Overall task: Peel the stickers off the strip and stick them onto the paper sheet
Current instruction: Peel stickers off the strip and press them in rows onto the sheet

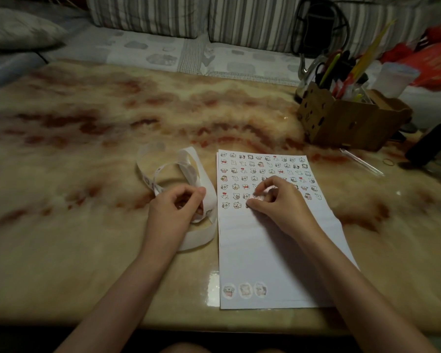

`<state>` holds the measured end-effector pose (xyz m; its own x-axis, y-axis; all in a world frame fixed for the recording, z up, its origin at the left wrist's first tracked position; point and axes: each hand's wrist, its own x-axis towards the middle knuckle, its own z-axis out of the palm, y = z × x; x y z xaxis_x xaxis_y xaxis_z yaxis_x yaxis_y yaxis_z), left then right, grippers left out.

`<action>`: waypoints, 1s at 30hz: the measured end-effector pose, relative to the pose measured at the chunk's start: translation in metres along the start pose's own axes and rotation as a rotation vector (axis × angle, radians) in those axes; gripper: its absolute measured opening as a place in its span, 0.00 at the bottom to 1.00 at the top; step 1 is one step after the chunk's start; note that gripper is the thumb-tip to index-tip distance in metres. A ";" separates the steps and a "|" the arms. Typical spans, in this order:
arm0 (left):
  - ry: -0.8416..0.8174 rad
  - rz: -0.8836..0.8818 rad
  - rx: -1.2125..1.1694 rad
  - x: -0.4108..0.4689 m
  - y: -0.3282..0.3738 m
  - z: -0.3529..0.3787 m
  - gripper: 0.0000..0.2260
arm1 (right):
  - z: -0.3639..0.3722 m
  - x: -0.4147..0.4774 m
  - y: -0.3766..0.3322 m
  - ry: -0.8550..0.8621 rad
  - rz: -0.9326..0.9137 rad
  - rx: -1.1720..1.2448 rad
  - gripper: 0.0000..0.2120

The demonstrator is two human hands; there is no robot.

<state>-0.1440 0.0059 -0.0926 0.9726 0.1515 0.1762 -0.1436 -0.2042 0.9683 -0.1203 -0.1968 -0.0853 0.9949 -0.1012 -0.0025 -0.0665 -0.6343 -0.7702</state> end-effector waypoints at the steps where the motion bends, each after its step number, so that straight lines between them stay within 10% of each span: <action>1: -0.001 0.002 -0.002 0.000 0.000 0.000 0.09 | -0.001 0.001 0.000 -0.002 -0.001 0.000 0.09; 17: 0.047 0.010 -0.069 0.000 0.005 -0.001 0.06 | 0.002 0.000 -0.001 0.029 -0.013 -0.107 0.03; 30: 0.054 0.032 -0.176 0.000 0.008 -0.001 0.06 | 0.021 -0.030 -0.052 -0.153 -0.319 0.388 0.10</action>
<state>-0.1451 0.0054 -0.0848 0.9567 0.2001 0.2116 -0.2081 -0.0385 0.9773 -0.1454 -0.1446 -0.0590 0.9627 0.1820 0.2000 0.2459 -0.2817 -0.9274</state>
